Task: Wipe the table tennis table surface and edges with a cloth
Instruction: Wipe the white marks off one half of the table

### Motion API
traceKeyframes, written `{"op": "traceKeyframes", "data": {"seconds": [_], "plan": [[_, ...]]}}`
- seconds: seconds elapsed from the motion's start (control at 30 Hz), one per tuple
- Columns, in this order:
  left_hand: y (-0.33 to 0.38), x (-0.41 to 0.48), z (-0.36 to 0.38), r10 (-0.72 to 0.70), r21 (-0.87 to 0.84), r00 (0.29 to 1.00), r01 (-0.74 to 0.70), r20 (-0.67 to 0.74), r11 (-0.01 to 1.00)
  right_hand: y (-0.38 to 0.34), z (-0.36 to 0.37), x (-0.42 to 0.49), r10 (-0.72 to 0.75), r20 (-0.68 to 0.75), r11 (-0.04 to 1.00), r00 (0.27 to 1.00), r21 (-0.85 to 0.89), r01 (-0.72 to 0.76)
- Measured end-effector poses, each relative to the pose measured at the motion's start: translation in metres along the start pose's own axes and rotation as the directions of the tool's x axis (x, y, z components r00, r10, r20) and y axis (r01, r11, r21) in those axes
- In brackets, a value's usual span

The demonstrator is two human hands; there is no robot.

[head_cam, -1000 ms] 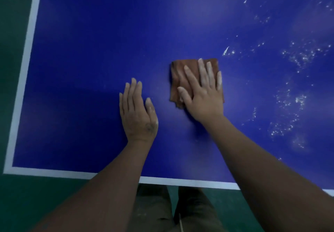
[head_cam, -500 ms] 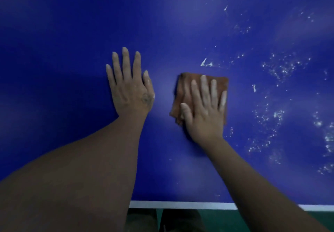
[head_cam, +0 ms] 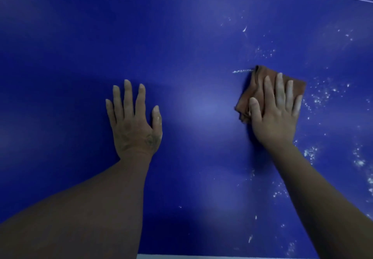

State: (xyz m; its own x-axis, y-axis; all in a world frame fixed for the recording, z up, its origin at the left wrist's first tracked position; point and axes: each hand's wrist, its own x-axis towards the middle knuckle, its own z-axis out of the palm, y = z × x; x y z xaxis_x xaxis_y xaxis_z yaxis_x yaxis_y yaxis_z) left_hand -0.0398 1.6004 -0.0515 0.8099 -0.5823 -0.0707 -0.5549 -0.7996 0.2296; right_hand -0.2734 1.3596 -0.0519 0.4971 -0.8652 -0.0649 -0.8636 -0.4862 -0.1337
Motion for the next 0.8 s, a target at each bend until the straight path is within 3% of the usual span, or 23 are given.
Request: {"op": "traceKeyframes", "data": {"seconds": [0.07, 0.23, 0.33, 0.43, 0.5, 0.67, 0.73, 0.8], "plan": [[0.000, 0.000, 0.000, -0.003, 0.005, 1.000, 0.003, 0.004, 1.000, -0.009, -0.001, -0.003, -0.023, -0.005, 0.999, 1.000, -0.023, 0.022], [0.000, 0.000, 0.002, 0.009, -0.003, 1.000, -0.009, -0.012, 1.000, -0.105, 0.016, 0.000, -0.295, -0.072, 0.955, 0.953, 0.009, 0.296], [-0.001, 0.000, 0.004, 0.016, 0.007, 0.999, -0.016, -0.033, 1.000, -0.155, 0.026, 0.025, -0.383, -0.102, 0.918, 0.918, 0.067, 0.390], [-0.002, 0.001, 0.006, 0.017, 0.023, 0.999, -0.017, -0.037, 1.000, -0.144, 0.030, 0.054, -0.404, -0.138, 0.906, 0.904, 0.076, 0.417], [-0.003, 0.001, 0.006, 0.017, 0.019, 0.999, -0.016, -0.031, 1.000, -0.105, 0.025, 0.069, -0.352, -0.162, 0.932, 0.922, 0.027, 0.360], [-0.003, 0.002, 0.004, 0.011, -0.002, 1.000, -0.011, -0.020, 1.000, -0.012, 0.008, 0.080, 0.028, -0.091, 1.000, 0.995, 0.006, -0.027], [-0.003, 0.002, 0.004, 0.009, -0.001, 1.000, -0.009, -0.012, 1.000, -0.017, 0.007, 0.076, 0.065, -0.067, 0.998, 0.996, -0.011, -0.066], [-0.004, 0.002, 0.005, 0.008, 0.011, 1.000, -0.008, -0.007, 1.000, -0.047, 0.010, 0.070, -0.017, -0.080, 1.000, 0.997, -0.023, 0.015]]}}
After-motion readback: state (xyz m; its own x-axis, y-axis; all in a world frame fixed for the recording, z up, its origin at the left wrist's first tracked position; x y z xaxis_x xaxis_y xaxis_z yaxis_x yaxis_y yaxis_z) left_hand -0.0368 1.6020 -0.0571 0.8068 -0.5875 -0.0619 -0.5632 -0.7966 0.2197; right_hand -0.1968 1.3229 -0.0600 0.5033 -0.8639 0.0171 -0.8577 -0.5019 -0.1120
